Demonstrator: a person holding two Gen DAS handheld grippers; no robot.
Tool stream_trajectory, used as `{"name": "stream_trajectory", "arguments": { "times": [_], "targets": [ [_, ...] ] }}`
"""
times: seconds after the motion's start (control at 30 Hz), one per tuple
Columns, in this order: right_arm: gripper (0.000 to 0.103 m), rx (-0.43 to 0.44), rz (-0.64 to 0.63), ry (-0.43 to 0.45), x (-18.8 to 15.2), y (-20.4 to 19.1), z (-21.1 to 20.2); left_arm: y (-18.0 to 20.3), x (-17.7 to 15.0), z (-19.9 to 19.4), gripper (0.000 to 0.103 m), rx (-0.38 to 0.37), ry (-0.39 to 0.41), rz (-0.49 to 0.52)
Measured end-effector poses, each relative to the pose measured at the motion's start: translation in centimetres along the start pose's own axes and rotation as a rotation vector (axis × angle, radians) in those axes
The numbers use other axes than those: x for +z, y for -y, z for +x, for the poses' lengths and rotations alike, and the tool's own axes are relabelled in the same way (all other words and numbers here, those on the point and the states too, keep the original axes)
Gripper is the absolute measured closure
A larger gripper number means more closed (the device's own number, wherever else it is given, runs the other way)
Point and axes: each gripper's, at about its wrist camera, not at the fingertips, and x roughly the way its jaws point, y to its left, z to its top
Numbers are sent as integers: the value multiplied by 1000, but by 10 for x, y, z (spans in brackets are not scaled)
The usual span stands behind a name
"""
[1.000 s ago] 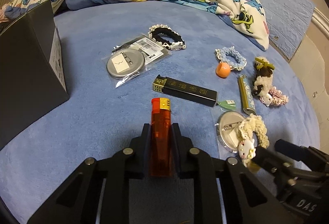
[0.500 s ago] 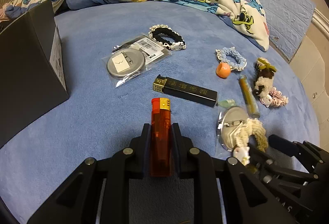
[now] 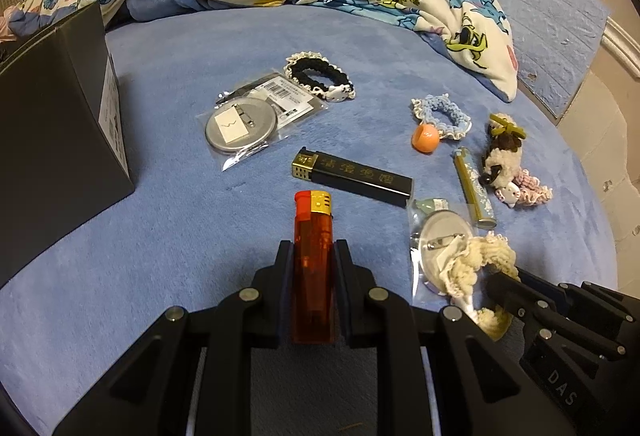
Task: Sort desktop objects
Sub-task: 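Close the right gripper on the cream knitted scrunchie, then carry the orange lighter with the left gripper while the right gripper carries the scrunchie to the black box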
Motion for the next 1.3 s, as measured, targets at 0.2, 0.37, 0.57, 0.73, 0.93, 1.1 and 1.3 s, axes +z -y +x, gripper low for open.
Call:
{"name": "stream_trajectory", "arguments": {
  "times": [0.2,0.37,0.57,0.73,0.93,1.1,1.3],
  "targets": [
    [89,3,5,26,2,1,-15,-2,2,-11,83,-6,26,-10],
    [89,-8,-3,40,3,-1,-23,-5,6,-24,83,-12,41,-21],
    [89,2,-31,78,11,-11,-42,-7,18,-46,83,0,71,-22],
    [89,16,-47,108,20,-22,-58,-18,27,-64,83,30,88,-30],
    [89,51,-86,146,34,-48,-80,-45,31,-100,83,83,119,-35],
    [89,106,-136,186,48,-89,-102,-88,34,-133,83,128,154,-88],
    [89,192,-218,224,62,-157,-121,-144,38,-172,83,214,190,-121]
  ]
}}
